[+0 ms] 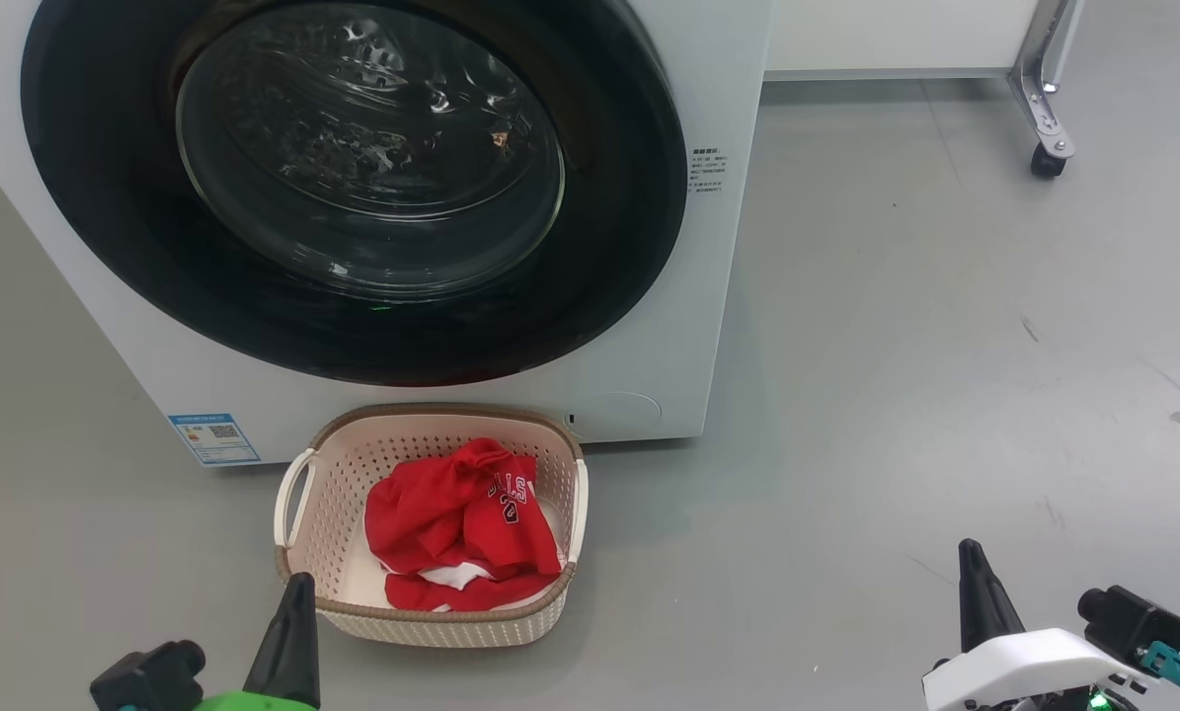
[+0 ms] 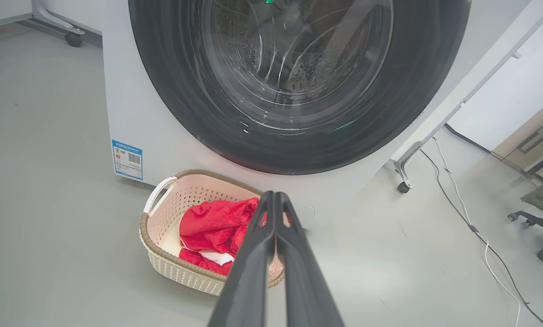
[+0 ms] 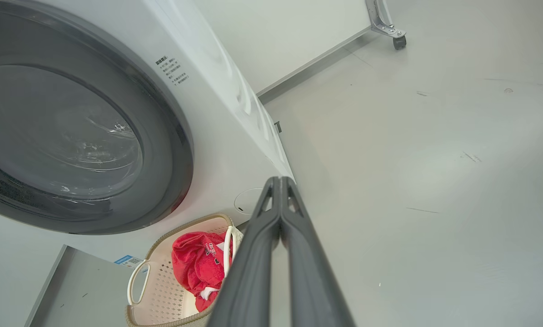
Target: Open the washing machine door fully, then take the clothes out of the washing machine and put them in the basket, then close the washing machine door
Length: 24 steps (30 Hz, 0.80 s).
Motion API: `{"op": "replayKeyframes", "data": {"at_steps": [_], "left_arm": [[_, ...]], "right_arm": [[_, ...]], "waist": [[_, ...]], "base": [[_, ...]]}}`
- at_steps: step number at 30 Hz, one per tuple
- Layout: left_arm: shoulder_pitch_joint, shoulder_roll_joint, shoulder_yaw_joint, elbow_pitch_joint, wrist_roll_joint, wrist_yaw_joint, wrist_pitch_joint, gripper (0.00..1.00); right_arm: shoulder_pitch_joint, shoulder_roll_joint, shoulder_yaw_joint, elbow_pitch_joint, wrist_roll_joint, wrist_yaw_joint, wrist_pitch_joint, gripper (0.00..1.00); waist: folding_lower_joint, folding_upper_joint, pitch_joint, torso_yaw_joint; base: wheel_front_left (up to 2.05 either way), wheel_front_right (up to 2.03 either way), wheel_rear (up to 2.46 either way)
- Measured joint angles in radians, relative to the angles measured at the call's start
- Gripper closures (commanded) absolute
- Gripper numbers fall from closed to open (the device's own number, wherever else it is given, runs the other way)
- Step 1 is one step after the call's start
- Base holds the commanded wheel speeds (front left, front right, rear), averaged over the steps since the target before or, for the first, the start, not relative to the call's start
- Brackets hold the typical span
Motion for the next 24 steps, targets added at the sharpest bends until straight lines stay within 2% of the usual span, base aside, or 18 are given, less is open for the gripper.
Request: {"op": "replayKeyframes", "data": {"at_steps": [24], "left_arm": [[-0.060, 0.011, 0.066, 0.061, -0.322, -0.044, 0.052, 1.00]], "right_arm": [[-0.045, -0.012, -0.065, 0.006, 0.318, 0.025, 0.076, 1.00]], "waist": [[0.0000, 0.0000, -0.005, -0.013]], "base": [[0.00, 0.00, 0.00]]}}
